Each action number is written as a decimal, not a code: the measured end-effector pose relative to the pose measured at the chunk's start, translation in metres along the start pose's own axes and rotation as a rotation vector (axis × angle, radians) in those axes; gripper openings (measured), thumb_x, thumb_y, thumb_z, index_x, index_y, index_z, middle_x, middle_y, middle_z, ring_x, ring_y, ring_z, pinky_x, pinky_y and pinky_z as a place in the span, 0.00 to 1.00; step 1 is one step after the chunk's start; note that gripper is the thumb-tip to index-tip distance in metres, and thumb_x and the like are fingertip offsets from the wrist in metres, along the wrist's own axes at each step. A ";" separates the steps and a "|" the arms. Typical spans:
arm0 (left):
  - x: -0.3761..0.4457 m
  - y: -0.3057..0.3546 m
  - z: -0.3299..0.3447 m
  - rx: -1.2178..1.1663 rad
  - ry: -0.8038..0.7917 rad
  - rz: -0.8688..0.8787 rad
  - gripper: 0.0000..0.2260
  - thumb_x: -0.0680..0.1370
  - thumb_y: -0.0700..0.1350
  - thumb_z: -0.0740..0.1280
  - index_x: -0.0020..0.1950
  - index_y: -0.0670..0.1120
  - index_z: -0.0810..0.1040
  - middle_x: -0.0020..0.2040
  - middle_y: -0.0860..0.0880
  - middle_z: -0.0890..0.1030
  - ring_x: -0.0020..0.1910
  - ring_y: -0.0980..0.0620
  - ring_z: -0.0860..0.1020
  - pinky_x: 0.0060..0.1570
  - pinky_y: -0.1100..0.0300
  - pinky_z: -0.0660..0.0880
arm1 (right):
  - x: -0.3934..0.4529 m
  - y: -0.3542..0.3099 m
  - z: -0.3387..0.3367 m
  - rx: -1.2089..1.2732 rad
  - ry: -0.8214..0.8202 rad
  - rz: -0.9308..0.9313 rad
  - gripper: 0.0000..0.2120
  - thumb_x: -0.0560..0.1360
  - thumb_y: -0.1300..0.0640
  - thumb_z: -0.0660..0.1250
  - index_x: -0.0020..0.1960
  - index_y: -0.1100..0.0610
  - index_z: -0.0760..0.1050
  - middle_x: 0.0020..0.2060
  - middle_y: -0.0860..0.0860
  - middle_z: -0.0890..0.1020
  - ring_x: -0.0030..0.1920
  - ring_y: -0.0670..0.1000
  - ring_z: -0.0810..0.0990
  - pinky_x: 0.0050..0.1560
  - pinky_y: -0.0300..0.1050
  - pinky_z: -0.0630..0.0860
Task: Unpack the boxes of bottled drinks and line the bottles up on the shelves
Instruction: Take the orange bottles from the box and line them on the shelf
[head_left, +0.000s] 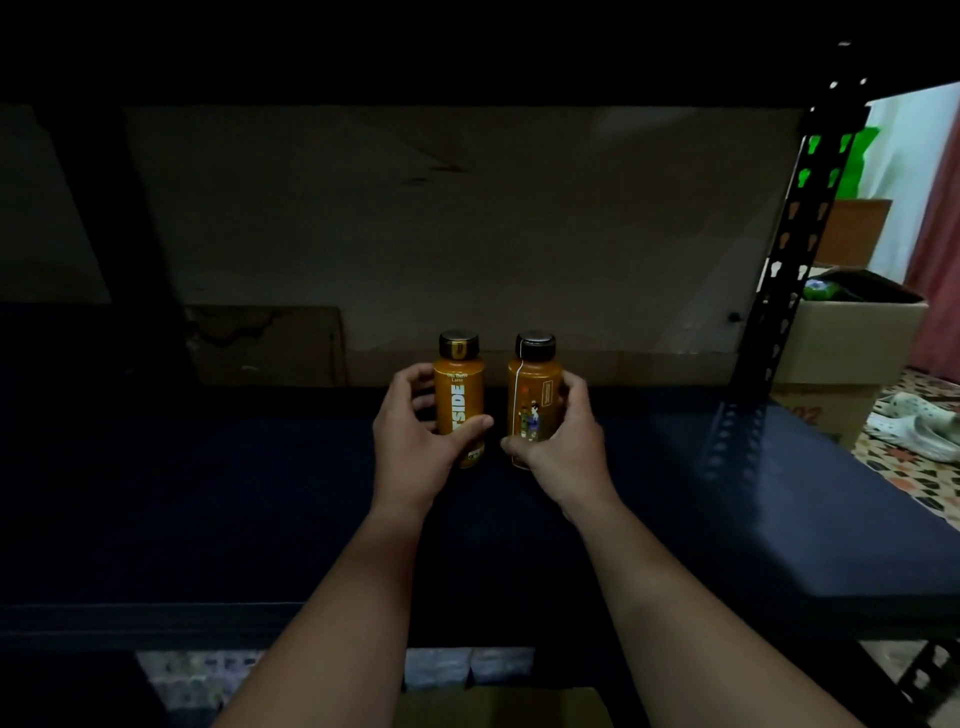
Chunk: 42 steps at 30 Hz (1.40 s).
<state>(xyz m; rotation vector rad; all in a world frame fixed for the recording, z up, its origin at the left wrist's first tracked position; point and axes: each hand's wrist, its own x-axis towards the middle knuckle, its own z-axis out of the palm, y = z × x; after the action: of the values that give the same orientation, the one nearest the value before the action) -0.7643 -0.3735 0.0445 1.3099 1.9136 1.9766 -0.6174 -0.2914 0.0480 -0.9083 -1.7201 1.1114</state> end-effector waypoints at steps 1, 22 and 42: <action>0.000 0.000 0.000 -0.001 -0.001 0.002 0.36 0.66 0.45 0.83 0.70 0.55 0.70 0.68 0.55 0.75 0.61 0.61 0.75 0.52 0.66 0.75 | 0.000 0.000 0.001 -0.001 0.000 0.000 0.49 0.67 0.64 0.80 0.76 0.42 0.56 0.72 0.48 0.69 0.71 0.50 0.68 0.65 0.47 0.72; 0.002 -0.002 0.000 0.011 0.000 0.009 0.35 0.66 0.46 0.83 0.68 0.57 0.71 0.68 0.55 0.75 0.61 0.61 0.75 0.55 0.62 0.77 | 0.003 0.004 -0.001 0.011 -0.027 0.008 0.46 0.70 0.67 0.76 0.75 0.41 0.56 0.66 0.46 0.71 0.65 0.47 0.71 0.54 0.41 0.72; 0.000 0.000 -0.001 0.018 -0.018 0.002 0.36 0.66 0.46 0.83 0.69 0.56 0.70 0.65 0.58 0.74 0.59 0.65 0.73 0.52 0.67 0.73 | 0.004 0.002 0.010 -0.157 0.012 -0.005 0.49 0.64 0.55 0.83 0.76 0.45 0.57 0.73 0.48 0.67 0.74 0.52 0.65 0.72 0.62 0.68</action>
<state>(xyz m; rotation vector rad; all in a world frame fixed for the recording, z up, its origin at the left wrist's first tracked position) -0.7651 -0.3743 0.0443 1.3291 1.9279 1.9463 -0.6276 -0.2904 0.0453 -1.0043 -1.8179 0.9763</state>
